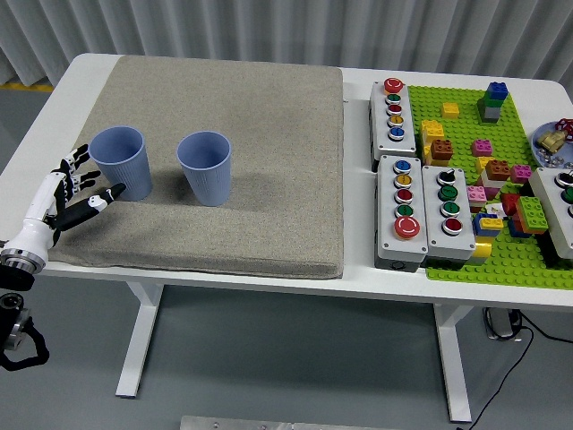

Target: Pick cup pour cup place

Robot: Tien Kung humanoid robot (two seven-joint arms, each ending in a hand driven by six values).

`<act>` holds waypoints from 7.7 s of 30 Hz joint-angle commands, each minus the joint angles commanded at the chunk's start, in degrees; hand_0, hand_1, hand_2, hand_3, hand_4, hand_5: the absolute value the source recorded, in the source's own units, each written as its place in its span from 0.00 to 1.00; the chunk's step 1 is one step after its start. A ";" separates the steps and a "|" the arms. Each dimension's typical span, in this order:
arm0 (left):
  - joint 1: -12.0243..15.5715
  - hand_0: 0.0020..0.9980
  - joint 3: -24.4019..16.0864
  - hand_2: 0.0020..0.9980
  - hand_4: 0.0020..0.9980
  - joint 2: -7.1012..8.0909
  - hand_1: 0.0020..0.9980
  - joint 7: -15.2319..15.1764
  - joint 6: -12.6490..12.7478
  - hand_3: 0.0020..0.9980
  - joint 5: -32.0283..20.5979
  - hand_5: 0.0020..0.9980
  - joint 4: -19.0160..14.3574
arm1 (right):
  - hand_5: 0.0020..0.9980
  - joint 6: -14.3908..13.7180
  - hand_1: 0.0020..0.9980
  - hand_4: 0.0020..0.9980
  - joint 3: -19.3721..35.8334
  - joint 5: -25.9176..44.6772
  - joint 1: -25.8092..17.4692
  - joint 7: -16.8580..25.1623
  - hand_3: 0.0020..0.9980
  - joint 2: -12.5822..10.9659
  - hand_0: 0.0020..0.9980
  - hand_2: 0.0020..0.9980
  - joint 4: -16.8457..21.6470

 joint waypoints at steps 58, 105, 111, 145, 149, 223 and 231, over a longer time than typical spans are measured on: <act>-6.95 0.86 1.01 1.00 0.97 -3.92 0.87 -0.19 0.62 1.00 2.86 0.44 7.36 | 0.22 0.19 0.70 0.14 -0.95 1.65 0.86 0.32 0.60 -0.03 0.74 0.74 0.00; -8.29 0.77 1.68 0.96 0.83 -4.71 0.78 0.57 3.07 0.97 4.12 0.34 7.47 | 0.22 0.24 0.70 0.14 -1.08 1.66 0.90 0.31 0.60 -0.08 0.74 0.74 0.00; -8.35 0.75 1.70 0.93 0.81 -4.79 0.74 0.73 3.47 0.96 4.12 0.35 7.61 | 0.22 0.25 0.70 0.14 -1.12 1.70 0.95 0.30 0.60 -0.08 0.74 0.74 0.00; -8.08 0.66 2.21 0.85 0.77 -4.81 0.69 0.11 4.52 0.92 3.65 0.34 6.65 | 0.21 0.45 0.70 0.14 -1.09 1.37 0.82 0.20 0.60 -0.10 0.74 0.74 0.00; -8.10 0.66 2.24 0.83 0.75 -4.81 0.69 0.08 4.70 0.89 3.62 0.34 6.50 | 0.22 0.46 0.70 0.14 -1.05 1.32 0.87 0.18 0.60 -0.11 0.74 0.74 0.00; -8.68 0.60 5.67 0.69 0.70 3.32 0.56 1.60 7.38 0.76 24.56 0.35 -9.22 | 0.21 0.21 0.70 0.14 -1.16 1.27 0.92 0.53 0.60 -0.82 0.74 0.74 0.00; -9.66 0.60 6.84 0.69 0.70 4.48 0.56 2.35 7.17 0.76 34.10 0.34 -11.33 | 0.21 0.11 0.70 0.14 -1.10 1.29 0.98 0.59 0.60 -0.85 0.74 0.74 0.00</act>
